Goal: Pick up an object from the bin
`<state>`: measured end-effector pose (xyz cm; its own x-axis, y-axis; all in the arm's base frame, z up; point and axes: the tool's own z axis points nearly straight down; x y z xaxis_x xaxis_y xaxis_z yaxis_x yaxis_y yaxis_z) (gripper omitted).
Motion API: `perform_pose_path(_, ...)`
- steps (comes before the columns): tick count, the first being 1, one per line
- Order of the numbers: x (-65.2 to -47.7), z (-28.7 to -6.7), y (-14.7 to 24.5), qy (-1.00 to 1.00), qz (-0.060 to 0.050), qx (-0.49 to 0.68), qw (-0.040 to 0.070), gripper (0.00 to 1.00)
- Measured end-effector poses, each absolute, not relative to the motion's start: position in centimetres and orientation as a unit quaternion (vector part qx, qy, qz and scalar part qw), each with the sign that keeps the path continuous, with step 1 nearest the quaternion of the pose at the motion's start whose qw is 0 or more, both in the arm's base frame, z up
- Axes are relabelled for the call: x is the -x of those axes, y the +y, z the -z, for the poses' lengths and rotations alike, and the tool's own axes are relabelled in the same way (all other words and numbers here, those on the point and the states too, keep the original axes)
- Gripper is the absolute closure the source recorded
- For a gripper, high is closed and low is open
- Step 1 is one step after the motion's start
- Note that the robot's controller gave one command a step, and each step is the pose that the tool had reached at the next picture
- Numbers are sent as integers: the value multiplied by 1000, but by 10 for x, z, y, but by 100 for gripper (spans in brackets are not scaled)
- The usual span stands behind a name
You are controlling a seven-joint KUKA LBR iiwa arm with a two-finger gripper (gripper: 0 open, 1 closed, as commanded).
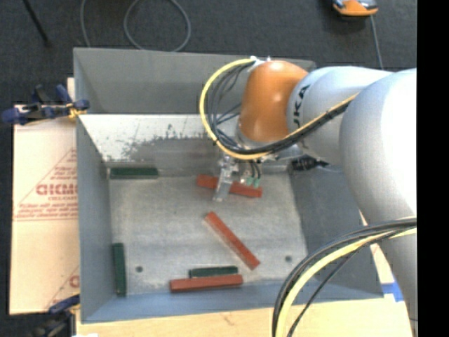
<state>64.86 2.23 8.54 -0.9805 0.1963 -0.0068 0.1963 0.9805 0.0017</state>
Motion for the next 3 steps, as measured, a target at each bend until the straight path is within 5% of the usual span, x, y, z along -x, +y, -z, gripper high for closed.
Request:
perform_pose_path(1,-651,-125,22,995,-1,-99,4,100)
perform_pose_path(2,-654,-189,21,995,-1,-99,6,100)
perform_pose_path(3,-655,-193,21,995,-1,-99,3,100)
